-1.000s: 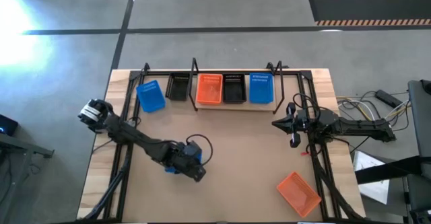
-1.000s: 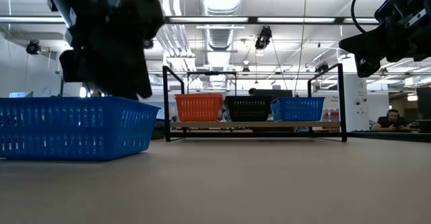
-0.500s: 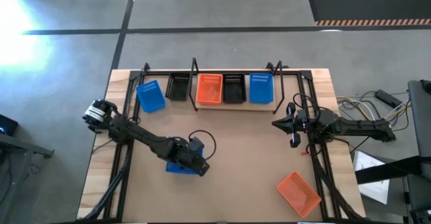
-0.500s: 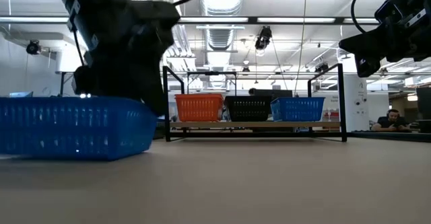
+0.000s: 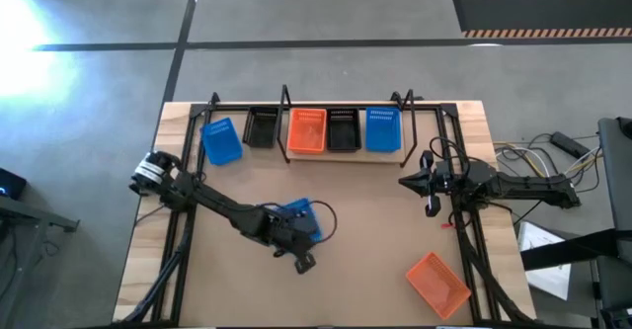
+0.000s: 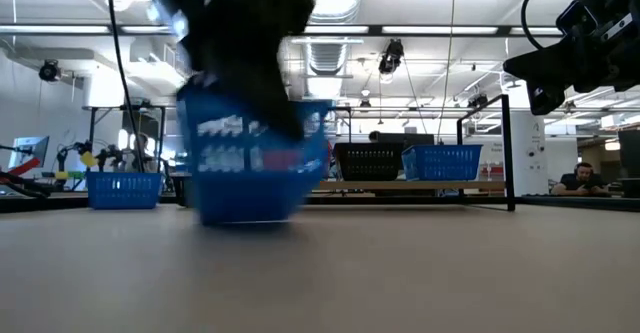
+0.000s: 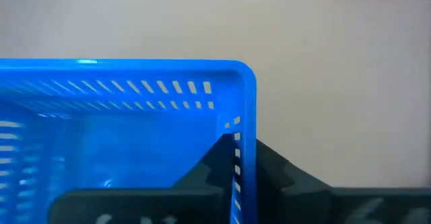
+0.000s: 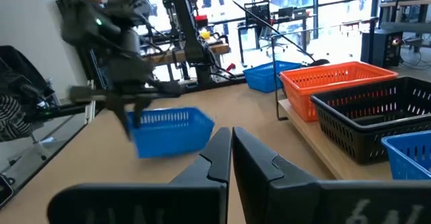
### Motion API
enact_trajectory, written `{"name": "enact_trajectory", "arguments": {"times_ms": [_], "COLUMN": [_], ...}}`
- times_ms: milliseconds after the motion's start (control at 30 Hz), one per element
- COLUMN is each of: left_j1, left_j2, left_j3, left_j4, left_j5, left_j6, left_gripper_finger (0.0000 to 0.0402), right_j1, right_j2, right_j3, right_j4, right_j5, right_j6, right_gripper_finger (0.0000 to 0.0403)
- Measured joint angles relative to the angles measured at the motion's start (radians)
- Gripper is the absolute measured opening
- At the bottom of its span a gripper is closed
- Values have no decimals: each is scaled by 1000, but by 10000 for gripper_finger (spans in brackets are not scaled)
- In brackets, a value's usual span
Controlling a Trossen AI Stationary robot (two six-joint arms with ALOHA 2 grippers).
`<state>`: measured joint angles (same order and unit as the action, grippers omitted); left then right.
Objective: Stack baskets on shelf by color
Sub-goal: Stack the bottom blue bin on the blue bin on the shelf
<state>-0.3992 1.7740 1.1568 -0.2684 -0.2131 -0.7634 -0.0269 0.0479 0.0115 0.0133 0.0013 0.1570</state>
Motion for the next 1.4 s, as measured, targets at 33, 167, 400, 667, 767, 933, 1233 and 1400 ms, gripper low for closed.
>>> {"name": "enact_trajectory", "arguments": {"times_ms": [33,167,400,667,767,933,1233,1400], "left_j1": [1,13,27,26,26,26,27,41], "left_j2": [12,88,279,362,359,357,357,359], "left_j3": [19,114,318,420,414,409,398,372], "left_j4": [40,139,141,143,145,147,163,220], "left_j5": [4,37,83,108,108,108,17,-169], "left_j6": [47,211,421,613,617,619,624,624], "left_gripper_finger": [10,2,1,0,0,0,0,0], "right_j1": [0,0,0,0,0,0,12,129], "right_j2": [0,0,0,0,0,0,21,132], "right_j3": [0,0,0,0,0,0,0,0], "right_j4": [0,0,0,0,0,40,155,222], "right_j5": [0,0,0,0,0,3,-31,-52], "right_j6": [0,0,0,-14,-41,-111,167,226], "right_gripper_finger": [9,9,9,9,9,9,9,9]}}
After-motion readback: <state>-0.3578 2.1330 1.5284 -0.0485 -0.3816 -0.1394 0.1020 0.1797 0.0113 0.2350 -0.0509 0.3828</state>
